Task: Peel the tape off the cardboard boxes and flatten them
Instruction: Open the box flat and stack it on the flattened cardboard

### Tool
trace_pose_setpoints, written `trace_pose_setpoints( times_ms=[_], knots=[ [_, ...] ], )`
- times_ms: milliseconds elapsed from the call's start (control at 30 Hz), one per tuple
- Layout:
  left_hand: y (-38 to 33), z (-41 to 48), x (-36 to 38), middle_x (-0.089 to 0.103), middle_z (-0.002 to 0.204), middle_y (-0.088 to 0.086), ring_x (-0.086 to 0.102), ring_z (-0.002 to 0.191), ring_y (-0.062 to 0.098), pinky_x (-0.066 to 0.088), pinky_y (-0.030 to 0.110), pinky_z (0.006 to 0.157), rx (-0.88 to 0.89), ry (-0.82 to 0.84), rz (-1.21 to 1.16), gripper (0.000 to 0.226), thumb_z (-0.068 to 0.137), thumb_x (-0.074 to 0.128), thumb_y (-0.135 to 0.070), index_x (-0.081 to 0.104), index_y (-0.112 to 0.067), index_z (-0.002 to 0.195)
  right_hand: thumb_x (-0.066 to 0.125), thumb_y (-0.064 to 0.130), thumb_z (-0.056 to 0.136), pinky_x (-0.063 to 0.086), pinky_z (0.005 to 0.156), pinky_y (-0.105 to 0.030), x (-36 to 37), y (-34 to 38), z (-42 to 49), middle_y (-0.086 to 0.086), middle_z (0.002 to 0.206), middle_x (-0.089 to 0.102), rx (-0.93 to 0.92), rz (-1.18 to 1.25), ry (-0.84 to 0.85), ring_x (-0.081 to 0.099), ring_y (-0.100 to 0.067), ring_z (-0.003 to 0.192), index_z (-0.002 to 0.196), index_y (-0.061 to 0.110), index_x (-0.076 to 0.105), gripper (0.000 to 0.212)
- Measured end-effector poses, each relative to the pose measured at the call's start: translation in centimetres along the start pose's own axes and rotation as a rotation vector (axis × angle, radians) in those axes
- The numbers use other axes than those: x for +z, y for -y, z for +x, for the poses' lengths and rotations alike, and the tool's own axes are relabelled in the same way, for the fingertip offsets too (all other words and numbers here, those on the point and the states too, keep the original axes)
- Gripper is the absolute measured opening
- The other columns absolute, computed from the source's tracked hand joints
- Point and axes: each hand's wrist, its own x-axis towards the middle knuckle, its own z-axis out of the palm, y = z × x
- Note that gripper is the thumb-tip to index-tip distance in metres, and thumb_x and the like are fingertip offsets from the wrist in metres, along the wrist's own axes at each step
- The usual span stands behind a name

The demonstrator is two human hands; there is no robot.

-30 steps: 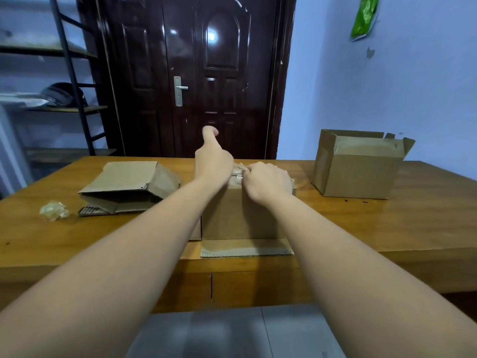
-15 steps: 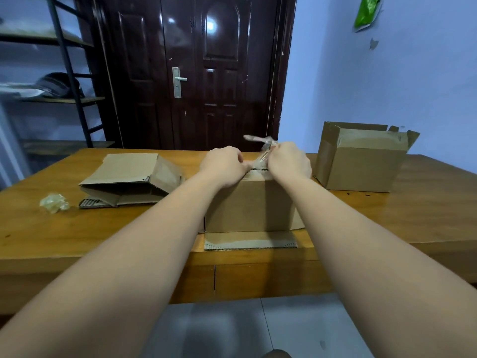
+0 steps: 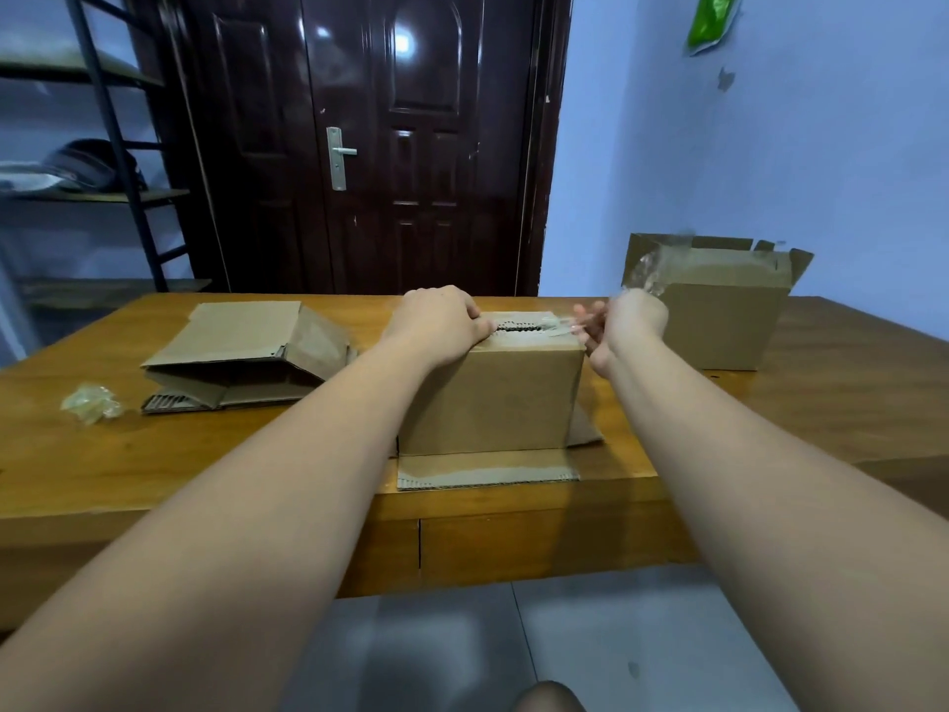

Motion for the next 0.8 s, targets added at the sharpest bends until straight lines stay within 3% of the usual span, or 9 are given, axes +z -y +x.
trace_pose_setpoints(
  times_ms=[133,300,433,533,600,633,700,733,800],
  knots=[
    [0.1,0.3,0.4,0.064,0.122,0.003,0.052,0.114,0.027,0.043,0.035,0.093,0.006,-0.01,0.027,0.038,0.094,0.045,-0.05,0.063,-0.026,0.118,0.042,0.024,0.095,0.037,0.055,-0.024,-0.4,-0.2,0.8,0.004,0.066,0.04,-0.061,-0.193,0.094,0.042,-0.012,0.058,0.079,0.02,0.055,0.022],
    [0.2,0.5,0.6,0.062,0.123,0.004,0.051,0.115,0.028,0.042,0.036,0.091,0.004,-0.014,0.042,0.038,0.094,0.043,-0.049,0.062,-0.027,0.118,0.037,-0.001,0.079,0.036,0.056,-0.024,-1.2,0.2,1.1,0.001,0.078,0.046,-0.181,-0.5,0.332,0.042,-0.014,0.07,0.079,0.022,0.061,0.033],
    [0.3,0.5,0.8,0.062,0.122,0.004,0.05,0.115,0.028,0.042,0.037,0.091,0.008,-0.019,0.042,0.037,0.094,0.042,-0.048,0.062,-0.027,0.117,0.033,-0.005,0.074,0.04,0.06,-0.024,-1.9,-0.1,1.7,-0.003,0.09,0.053,-0.204,-0.627,0.404,0.047,-0.015,0.073,0.085,0.021,0.065,0.043],
    [0.3,0.5,0.8,0.062,0.121,0.003,0.05,0.114,0.028,0.042,0.037,0.09,0.01,-0.02,0.042,0.037,0.094,0.042,-0.049,0.062,-0.027,0.116,0.043,0.01,0.081,0.04,0.06,-0.024,-1.6,0.0,1.4,0.0,0.094,0.057,-0.115,-0.486,0.375,0.047,-0.013,0.07,0.087,0.022,0.069,0.029],
    [0.3,0.5,0.8,0.062,0.122,0.003,0.049,0.114,0.028,0.042,0.037,0.091,0.012,-0.022,0.041,0.037,0.094,0.041,-0.048,0.062,-0.027,0.117,0.055,0.025,0.085,0.04,0.067,-0.025,-1.6,0.3,1.4,0.003,0.099,0.056,-0.137,-0.541,0.395,0.048,-0.013,0.077,0.093,0.024,0.066,0.014],
    [0.2,0.4,0.8,0.062,0.122,0.004,0.049,0.114,0.028,0.041,0.037,0.09,0.016,-0.024,0.045,0.037,0.095,0.041,-0.047,0.061,-0.026,0.117,0.058,0.032,0.087,0.041,0.073,-0.027,-1.7,0.5,1.5,0.003,0.101,0.054,-0.147,-0.576,0.423,0.049,-0.014,0.084,0.095,0.025,0.065,0.012],
    [0.2,0.3,0.8,0.062,0.122,0.005,0.049,0.114,0.029,0.04,0.035,0.088,0.024,-0.03,0.054,0.038,0.095,0.04,-0.047,0.061,-0.025,0.118,0.059,0.05,0.088,0.039,0.087,-0.033,-1.7,0.6,1.9,0.003,0.111,0.052,-0.175,-0.717,0.465,0.048,-0.018,0.102,0.107,0.026,0.064,0.031],
    [0.2,0.3,0.7,0.062,0.122,0.005,0.049,0.114,0.029,0.04,0.035,0.088,0.026,-0.032,0.056,0.038,0.095,0.04,-0.046,0.061,-0.025,0.118,0.058,0.059,0.086,0.038,0.089,-0.035,-1.5,0.3,1.9,0.002,0.113,0.053,-0.227,-0.835,0.467,0.047,-0.019,0.106,0.106,0.025,0.065,0.04],
    [0.2,0.3,0.7,0.062,0.121,0.005,0.049,0.114,0.029,0.04,0.036,0.089,0.023,-0.034,0.055,0.037,0.095,0.04,-0.047,0.061,-0.026,0.117,0.063,0.064,0.079,0.041,0.086,-0.036,-1.1,-0.3,2.3,-0.001,0.104,0.058,-0.387,-1.013,0.41,0.046,-0.02,0.105,0.077,0.025,0.064,0.04]
  ],
)
